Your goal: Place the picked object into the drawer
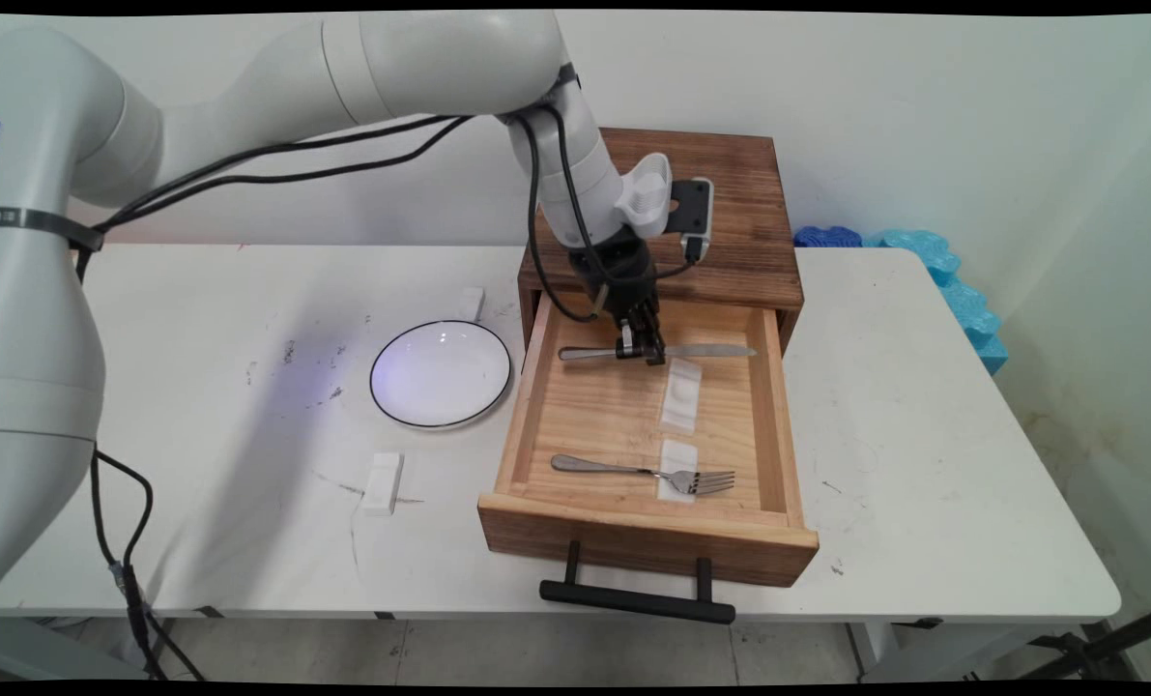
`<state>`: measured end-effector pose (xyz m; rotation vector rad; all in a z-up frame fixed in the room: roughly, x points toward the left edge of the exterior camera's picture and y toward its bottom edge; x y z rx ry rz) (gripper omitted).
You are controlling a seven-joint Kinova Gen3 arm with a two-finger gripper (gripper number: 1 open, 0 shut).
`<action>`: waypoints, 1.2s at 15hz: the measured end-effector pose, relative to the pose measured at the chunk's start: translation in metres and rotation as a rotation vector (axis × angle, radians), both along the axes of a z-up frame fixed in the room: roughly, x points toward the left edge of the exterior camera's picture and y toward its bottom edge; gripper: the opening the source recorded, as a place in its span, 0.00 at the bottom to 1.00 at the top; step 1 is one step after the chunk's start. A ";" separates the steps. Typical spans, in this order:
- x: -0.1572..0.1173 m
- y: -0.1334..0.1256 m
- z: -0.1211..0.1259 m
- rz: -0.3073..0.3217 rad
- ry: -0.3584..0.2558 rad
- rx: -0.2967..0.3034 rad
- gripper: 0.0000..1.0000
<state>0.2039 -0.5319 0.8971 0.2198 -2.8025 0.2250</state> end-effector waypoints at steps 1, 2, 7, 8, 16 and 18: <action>0.000 0.001 -0.003 -0.003 -0.002 0.004 0.00; 0.000 0.001 -0.006 -0.006 -0.003 0.007 0.00; -0.002 0.003 -0.016 -0.013 0.001 0.017 0.00; -0.003 0.004 -0.018 -0.015 0.002 0.019 0.00; -0.003 0.002 -0.036 -0.019 0.012 0.021 0.00; -0.003 0.001 -0.038 -0.017 0.015 0.018 0.00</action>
